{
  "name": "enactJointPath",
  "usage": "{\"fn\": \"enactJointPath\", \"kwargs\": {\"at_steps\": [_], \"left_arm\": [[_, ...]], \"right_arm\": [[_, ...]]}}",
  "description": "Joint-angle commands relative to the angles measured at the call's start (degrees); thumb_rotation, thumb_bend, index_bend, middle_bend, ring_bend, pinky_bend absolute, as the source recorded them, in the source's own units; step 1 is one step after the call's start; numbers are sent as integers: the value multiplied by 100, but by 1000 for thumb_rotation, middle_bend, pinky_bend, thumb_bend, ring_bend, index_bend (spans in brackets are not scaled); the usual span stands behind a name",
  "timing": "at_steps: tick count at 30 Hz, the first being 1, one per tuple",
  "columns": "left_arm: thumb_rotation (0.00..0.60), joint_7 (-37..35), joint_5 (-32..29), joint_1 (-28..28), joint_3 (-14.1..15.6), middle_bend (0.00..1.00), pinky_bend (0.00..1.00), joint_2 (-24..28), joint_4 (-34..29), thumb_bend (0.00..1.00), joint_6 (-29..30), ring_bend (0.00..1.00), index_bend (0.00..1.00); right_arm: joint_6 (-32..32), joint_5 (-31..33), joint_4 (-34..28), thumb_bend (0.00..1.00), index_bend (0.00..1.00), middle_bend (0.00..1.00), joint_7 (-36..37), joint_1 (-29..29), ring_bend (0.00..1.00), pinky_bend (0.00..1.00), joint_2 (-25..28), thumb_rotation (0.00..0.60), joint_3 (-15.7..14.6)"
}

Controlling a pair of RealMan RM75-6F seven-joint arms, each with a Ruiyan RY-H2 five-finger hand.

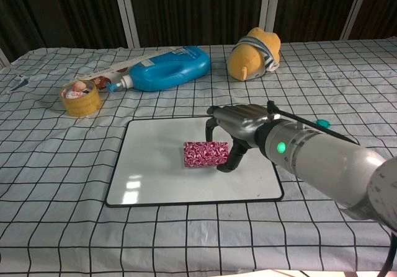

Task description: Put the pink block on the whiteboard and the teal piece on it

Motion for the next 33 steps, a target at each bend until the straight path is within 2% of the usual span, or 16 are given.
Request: {"fn": "enactJointPath", "kwargs": {"at_steps": [1, 3, 4, 9, 13, 15, 19, 24, 33], "left_arm": [[600, -27, -2, 11, 1, 0, 0, 2, 15, 331, 16, 0, 0], [600, -62, -3, 32, 2, 0, 0, -3, 45, 331, 43, 0, 0], [600, -63, 1, 36, 4, 0, 0, -7, 54, 331, 45, 0, 0], [600, -31, 11, 22, -8, 0, 0, -33, 63, 332, 16, 0, 0], [600, 34, 47, 4, -1, 0, 0, -62, 44, 332, -14, 0, 0], [600, 76, 50, 0, -2, 0, 0, -79, 38, 331, -29, 0, 0], [600, 150, 47, -38, -8, 0, 0, -96, -5, 331, -111, 0, 0], [600, 246, 10, -62, -21, 0, 0, -111, -73, 331, -189, 0, 0], [600, 252, -55, -63, -35, 0, 0, -125, -89, 331, -244, 0, 0]], "right_arm": [[36, 103, 52, 192, 281, 0, -84, 49, 0, 0, -61, 600, 28], [80, 188, -57, 191, 143, 0, -172, 45, 0, 0, 62, 600, 12], [88, 174, -163, 191, 115, 0, -168, 24, 0, 0, 166, 600, -7], [175, 13, -598, 191, 79, 0, -7, -171, 0, 0, 845, 600, -117], [243, -143, -560, 191, 163, 0, 162, -373, 0, 0, 1377, 600, -260], [197, -167, -349, 191, 211, 0, 289, -479, 0, 0, 1602, 600, -337], [-153, -32, 172, 191, 302, 0, 739, -602, 0, 0, 1822, 600, -298], [-605, -25, 846, 191, 370, 0, 1094, -634, 0, 0, 1808, 600, -336], [-880, -186, 1609, 191, 412, 0, 1323, -638, 0, 0, 1498, 600, -406]]}}
